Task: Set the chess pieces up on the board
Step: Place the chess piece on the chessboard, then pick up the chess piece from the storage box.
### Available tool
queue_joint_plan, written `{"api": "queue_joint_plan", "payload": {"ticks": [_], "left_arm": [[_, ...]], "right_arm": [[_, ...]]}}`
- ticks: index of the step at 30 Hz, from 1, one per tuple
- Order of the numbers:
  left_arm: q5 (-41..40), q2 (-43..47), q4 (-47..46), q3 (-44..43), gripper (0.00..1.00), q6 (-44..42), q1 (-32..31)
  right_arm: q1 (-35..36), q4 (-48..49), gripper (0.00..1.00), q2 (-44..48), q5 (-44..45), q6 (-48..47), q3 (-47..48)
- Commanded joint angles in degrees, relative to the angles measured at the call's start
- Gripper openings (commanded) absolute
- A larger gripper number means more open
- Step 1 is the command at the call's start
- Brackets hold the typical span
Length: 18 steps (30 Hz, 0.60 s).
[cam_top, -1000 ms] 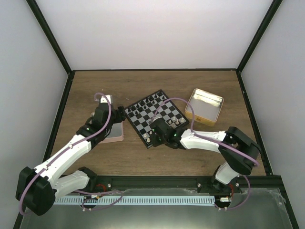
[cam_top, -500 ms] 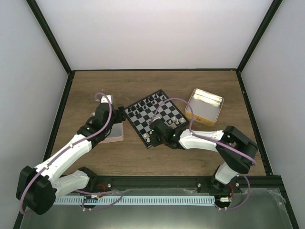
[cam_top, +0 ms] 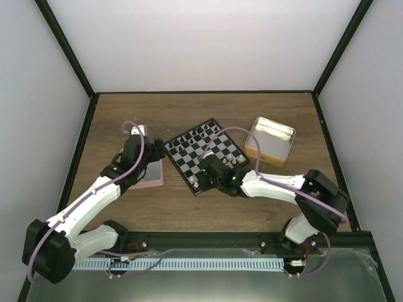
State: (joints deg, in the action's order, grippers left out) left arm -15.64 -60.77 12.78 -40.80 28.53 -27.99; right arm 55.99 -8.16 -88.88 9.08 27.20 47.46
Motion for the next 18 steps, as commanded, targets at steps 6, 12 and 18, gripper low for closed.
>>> {"api": "queue_joint_plan", "payload": {"ticks": [6, 12, 18], "left_arm": [[5.97, -4.71, 3.88, 1.66, 0.73, 8.38, 3.73], [11.43, -13.32, 4.50, 2.54, 0.48, 13.93, 8.71], [19.67, -18.27, -5.93, 4.07, 0.44, 20.51, 14.13]], "right_arm": [[0.35, -2.88, 0.29, 8.62, 4.79, 3.51, 2.90], [0.35, -2.79, 0.29, 10.08, 4.93, 4.12, 2.62], [0.31, -3.12, 0.29, 10.67, 4.15, 4.81, 2.25]]}}
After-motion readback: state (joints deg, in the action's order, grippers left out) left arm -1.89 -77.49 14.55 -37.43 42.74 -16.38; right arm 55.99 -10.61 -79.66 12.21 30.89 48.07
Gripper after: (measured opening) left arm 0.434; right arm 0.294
